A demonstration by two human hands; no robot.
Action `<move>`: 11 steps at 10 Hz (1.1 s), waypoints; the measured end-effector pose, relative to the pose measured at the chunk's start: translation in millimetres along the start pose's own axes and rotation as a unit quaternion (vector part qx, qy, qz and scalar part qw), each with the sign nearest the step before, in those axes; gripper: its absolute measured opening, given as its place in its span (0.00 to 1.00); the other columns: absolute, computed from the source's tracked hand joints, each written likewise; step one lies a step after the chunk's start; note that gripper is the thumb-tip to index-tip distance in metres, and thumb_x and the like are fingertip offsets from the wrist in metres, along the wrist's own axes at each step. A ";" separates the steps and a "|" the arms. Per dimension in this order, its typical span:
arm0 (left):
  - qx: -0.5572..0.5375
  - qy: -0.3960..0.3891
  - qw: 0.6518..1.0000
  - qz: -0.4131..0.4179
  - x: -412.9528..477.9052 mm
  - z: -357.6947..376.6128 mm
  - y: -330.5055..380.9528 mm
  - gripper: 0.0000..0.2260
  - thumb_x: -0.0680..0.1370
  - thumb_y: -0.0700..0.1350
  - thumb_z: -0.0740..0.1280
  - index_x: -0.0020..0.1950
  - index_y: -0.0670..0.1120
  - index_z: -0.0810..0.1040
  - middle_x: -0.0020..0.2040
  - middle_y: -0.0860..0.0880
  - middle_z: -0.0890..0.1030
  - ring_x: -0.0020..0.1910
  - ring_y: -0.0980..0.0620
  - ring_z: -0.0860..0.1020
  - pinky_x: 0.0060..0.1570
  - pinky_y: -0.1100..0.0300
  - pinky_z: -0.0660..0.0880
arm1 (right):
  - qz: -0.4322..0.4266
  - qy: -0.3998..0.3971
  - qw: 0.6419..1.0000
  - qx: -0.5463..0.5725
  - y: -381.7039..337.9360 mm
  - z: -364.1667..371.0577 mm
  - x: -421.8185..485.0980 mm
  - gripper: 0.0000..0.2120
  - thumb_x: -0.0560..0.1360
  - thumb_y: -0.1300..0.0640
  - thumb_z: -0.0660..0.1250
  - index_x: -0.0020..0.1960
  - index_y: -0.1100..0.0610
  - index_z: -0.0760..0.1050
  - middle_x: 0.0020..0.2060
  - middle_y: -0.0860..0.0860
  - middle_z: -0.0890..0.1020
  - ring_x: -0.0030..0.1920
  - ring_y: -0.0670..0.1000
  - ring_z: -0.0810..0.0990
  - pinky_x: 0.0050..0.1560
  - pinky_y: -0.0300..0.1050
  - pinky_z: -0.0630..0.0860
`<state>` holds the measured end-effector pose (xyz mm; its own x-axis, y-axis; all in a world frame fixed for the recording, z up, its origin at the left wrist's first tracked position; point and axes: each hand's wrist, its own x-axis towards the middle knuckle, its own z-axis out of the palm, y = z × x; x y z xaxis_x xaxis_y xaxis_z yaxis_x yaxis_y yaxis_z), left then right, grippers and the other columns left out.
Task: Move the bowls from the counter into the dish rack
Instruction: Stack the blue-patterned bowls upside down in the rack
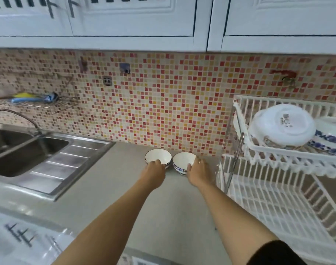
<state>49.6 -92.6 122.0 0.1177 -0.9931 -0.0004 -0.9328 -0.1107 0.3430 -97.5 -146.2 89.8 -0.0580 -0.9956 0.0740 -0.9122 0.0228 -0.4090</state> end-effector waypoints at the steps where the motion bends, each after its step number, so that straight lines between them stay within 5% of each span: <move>1: -0.020 -0.008 1.000 -0.021 21.7 19.6 -10.0 0.17 0.83 0.44 0.50 0.62 0.35 0.71 0.62 0.35 0.76 0.61 0.36 0.75 0.58 0.49 0.71 | 0.043 0.001 0.999 0.020 12.6 22.1 20.4 0.24 0.80 0.51 0.54 0.72 0.63 0.61 0.68 0.61 0.69 0.67 0.61 0.69 0.62 0.51 0.69; 4: -0.042 -0.076 0.994 -0.065 124.4 82.1 -17.3 0.16 0.83 0.40 0.50 0.63 0.34 0.71 0.63 0.35 0.75 0.62 0.36 0.74 0.60 0.48 0.70 | 0.189 -0.051 0.970 0.143 26.2 91.3 106.7 0.24 0.80 0.51 0.56 0.70 0.64 0.64 0.66 0.61 0.71 0.66 0.62 0.71 0.62 0.52 0.70; 7: -0.068 -0.149 0.983 -0.078 222.2 148.0 -2.3 0.17 0.83 0.41 0.49 0.68 0.36 0.68 0.65 0.36 0.73 0.65 0.38 0.73 0.62 0.48 0.69 | 0.306 -0.041 0.939 0.149 49.0 138.1 179.4 0.27 0.79 0.46 0.55 0.71 0.63 0.64 0.67 0.62 0.72 0.68 0.61 0.70 0.67 0.50 0.66; 10: -0.136 -0.189 0.960 -0.156 234.6 168.2 11.0 0.21 0.81 0.43 0.57 0.71 0.34 0.58 0.69 0.35 0.69 0.69 0.39 0.69 0.65 0.53 0.67 | 0.365 -0.075 0.879 0.297 58.0 179.0 189.6 0.19 0.76 0.64 0.58 0.66 0.69 0.68 0.64 0.66 0.74 0.62 0.64 0.75 0.63 0.52 0.73; 11: -0.140 -0.186 0.959 -0.164 217.4 169.6 9.9 0.22 0.80 0.38 0.57 0.72 0.34 0.56 0.69 0.36 0.70 0.69 0.40 0.71 0.64 0.55 0.69 | 0.358 -0.027 0.834 0.418 55.2 186.1 149.6 0.16 0.75 0.70 0.57 0.63 0.68 0.67 0.57 0.63 0.76 0.53 0.67 0.78 0.45 0.57 0.81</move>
<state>8.2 -316.4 -34.0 0.2108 -0.8586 -0.4674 -0.7324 -0.4554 0.5062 -81.0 -310.8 -90.9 -0.4282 -0.7573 -0.4931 -0.0482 0.5640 -0.8244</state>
